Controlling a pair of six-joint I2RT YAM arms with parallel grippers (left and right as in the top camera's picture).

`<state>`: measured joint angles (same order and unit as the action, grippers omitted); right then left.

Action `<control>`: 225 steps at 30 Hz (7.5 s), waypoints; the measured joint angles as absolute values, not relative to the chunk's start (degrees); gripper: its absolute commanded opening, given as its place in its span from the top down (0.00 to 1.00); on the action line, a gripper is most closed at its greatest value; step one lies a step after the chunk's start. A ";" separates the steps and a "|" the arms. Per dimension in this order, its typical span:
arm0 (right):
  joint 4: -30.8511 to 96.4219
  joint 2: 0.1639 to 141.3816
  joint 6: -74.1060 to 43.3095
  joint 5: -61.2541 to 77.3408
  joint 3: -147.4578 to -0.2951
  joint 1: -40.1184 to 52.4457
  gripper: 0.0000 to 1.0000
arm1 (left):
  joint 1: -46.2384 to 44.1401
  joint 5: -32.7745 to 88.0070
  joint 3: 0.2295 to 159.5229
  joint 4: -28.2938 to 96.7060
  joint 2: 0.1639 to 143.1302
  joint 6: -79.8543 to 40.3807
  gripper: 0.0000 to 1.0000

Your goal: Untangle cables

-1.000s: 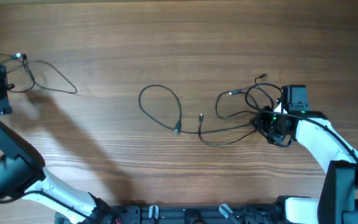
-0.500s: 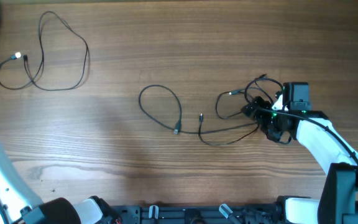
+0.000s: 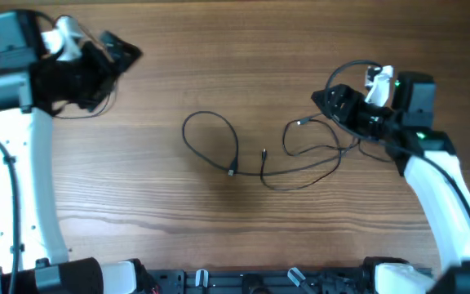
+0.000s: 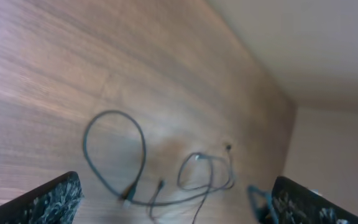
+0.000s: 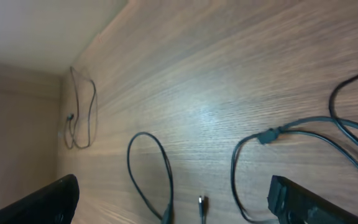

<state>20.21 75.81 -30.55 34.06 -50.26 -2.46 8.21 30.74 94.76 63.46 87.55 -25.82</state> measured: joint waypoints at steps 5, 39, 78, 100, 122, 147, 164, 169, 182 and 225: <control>35.83 67.07 -31.27 19.18 -50.63 -2.48 0.00 | -4.01 22.57 94.76 63.92 87.55 -25.50 0.00; 63.29 59.55 -49.93 8.38 -50.68 -2.57 0.00 | -51.07 1.87 94.76 42.48 116.75 -98.70 0.28; 60.99 59.55 -48.12 9.19 -50.68 -2.57 0.00 | -37.47 0.21 94.50 36.34 112.31 -72.44 0.96; 34.37 69.52 -26.00 32.51 -49.95 6.00 0.00 | -31.55 11.29 94.76 3.20 90.72 -41.80 0.96; 25.69 86.35 -25.45 30.63 -49.93 14.22 0.00 | 1.32 2.79 94.72 21.39 83.44 -39.03 0.96; 27.75 86.37 -28.03 30.35 -49.93 14.22 0.00 | 51.16 -2.33 94.78 48.47 84.95 -43.64 0.96; 27.79 86.37 -28.27 28.86 -49.93 14.22 0.00 | 51.16 -2.33 94.70 65.39 108.09 -59.18 0.83; 27.79 86.37 -28.27 28.12 -49.93 14.22 0.00 | 51.16 -2.31 92.51 65.63 109.25 -62.35 0.00; 27.77 86.37 -28.27 27.94 -49.93 14.22 0.00 | 46.22 7.51 79.75 54.81 109.80 -54.30 0.00; 45.65 63.92 -31.44 12.93 -49.84 7.38 0.00 | -25.36 7.64 78.19 43.51 101.14 -27.49 0.00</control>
<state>45.65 63.92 -31.44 12.93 -49.84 7.38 -25.36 7.64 78.19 43.51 101.14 -27.49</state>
